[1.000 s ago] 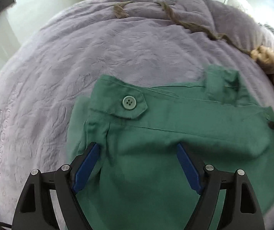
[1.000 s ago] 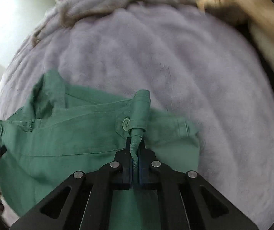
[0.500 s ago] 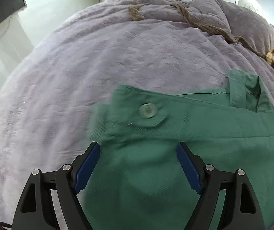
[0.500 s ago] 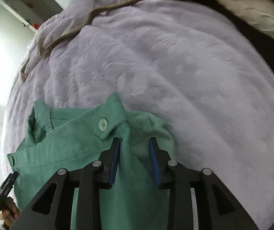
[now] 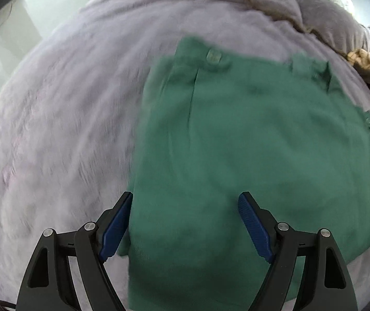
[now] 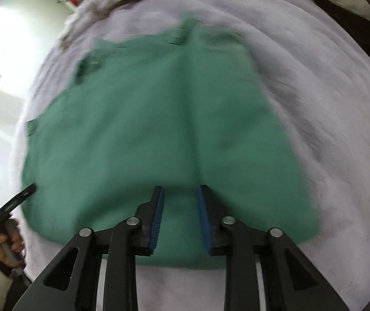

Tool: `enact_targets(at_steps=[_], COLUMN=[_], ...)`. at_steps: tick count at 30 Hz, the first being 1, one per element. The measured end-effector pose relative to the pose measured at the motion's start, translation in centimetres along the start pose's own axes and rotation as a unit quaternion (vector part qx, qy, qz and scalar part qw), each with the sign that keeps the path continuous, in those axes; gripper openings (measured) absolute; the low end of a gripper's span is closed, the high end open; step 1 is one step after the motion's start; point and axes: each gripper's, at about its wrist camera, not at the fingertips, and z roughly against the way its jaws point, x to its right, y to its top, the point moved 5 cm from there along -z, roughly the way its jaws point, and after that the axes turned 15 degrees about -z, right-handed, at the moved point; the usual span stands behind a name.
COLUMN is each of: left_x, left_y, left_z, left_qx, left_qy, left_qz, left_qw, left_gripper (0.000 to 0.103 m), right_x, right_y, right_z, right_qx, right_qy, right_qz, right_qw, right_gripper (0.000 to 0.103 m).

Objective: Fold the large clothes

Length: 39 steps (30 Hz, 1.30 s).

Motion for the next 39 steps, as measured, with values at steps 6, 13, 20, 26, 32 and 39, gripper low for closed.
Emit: enact_targets(at_steps=[6,13,20,26,32,39], left_x=[-2.0,-5.0,-5.7,-4.1,-3.7,-5.3], left_y=[-2.2,-4.1,-5.2,-5.3,-3.6,-4.9], left_z=[0.8,3.6,4.5,4.1,5.3,1.0], left_qx=[0.005,0.001,-0.004,-0.005,0.032,-0.015], left_qy=[-0.003,0.014,-0.034,-0.089,-0.077,-0.041], left_qz=[0.014,0.029,0.04,0.03,0.011,0.02], left_qw=[0.9999,0.9995,0.9986,0.9956,0.9965,0.9988], left_gripper=[0.083,0.083,0.083,0.083,0.083,0.083], right_x=[6.1,6.3,-1.4,-10.9,-19.7,-22.1], right_y=[1.4,0.5,-4.3,-12.3,-13.7,-14.9], right_z=[1.9,3.8,3.9,-2.3,-5.0,-10.0], right_qx=[0.036,0.044,-0.006,-0.147,-0.147,-0.166], right_qy=[-0.019,-0.029,0.067,0.143,0.19,0.121], right_qz=[-0.08,-0.131,-0.106,-0.077,-0.03,0.002], right_qw=[0.996,0.99,0.992,0.976,0.97,0.979], right_gripper=[0.008,0.013,0.062,0.061,0.033,0.024])
